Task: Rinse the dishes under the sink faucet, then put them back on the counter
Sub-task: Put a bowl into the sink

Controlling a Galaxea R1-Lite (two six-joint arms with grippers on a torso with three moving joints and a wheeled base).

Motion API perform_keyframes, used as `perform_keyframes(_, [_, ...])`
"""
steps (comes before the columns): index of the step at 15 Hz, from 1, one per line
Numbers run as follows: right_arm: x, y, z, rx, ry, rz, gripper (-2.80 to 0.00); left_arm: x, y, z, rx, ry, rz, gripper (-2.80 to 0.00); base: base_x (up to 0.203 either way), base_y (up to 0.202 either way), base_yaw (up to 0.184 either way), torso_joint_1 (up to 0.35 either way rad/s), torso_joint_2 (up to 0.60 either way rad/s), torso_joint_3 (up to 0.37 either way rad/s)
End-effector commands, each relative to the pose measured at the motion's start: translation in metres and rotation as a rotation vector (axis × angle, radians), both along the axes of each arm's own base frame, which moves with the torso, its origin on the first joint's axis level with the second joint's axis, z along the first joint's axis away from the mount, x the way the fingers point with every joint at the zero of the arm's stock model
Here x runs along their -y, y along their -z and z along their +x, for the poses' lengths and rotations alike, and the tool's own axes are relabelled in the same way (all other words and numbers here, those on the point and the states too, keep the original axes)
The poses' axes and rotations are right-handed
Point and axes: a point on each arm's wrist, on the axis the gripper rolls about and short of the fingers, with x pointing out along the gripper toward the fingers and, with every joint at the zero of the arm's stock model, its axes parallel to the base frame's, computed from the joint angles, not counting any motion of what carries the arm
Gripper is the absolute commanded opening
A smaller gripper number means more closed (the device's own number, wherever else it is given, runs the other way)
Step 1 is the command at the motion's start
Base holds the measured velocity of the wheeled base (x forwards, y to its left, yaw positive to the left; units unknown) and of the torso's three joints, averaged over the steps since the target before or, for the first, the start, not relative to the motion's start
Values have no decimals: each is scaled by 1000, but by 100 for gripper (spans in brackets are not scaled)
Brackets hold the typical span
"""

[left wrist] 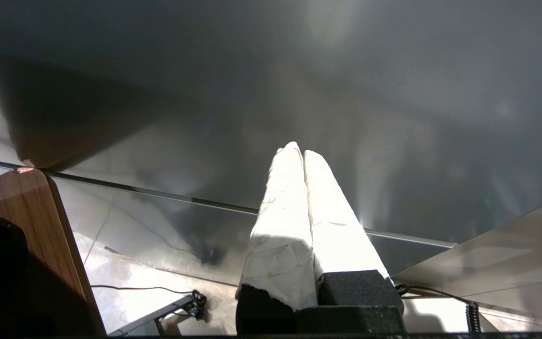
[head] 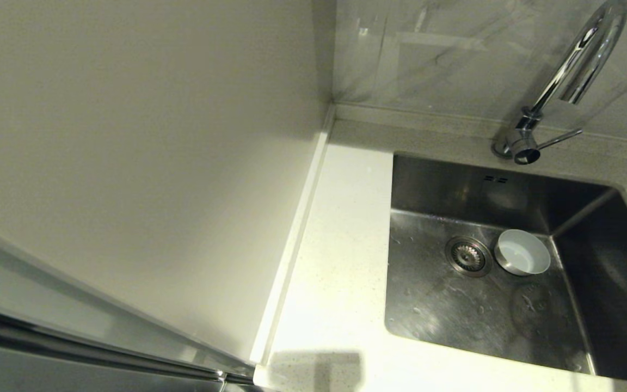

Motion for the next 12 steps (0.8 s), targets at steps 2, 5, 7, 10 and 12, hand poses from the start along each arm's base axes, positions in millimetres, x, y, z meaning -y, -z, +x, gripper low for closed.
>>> perform_keyframes(2, [7, 17, 7, -35, 5, 15, 0, 0, 1, 0, -2, -2, -1, -280, 0, 0, 0, 0, 0, 0])
perform_keyframes(5, [13, 21, 12, -33, 17, 18, 0, 0, 1, 0, -2, 0, -1, -280, 0, 0, 0, 0, 0, 0])
perform_keyframes(7, [18, 25, 16, -21, 25, 13, 0, 0, 1, 0, -4, 0, -1, -280, 0, 0, 0, 0, 0, 0])
perform_keyframes(10, [28, 31, 19, -20, 48, 21, 0, 0, 1, 0, -3, 0, -1, -280, 0, 0, 0, 0, 0, 0])
perform_keyframes(12, [33, 33, 24, -18, 50, 25, 0, 0, 1, 0, -3, 1, -1, -280, 0, 0, 0, 0, 0, 0])
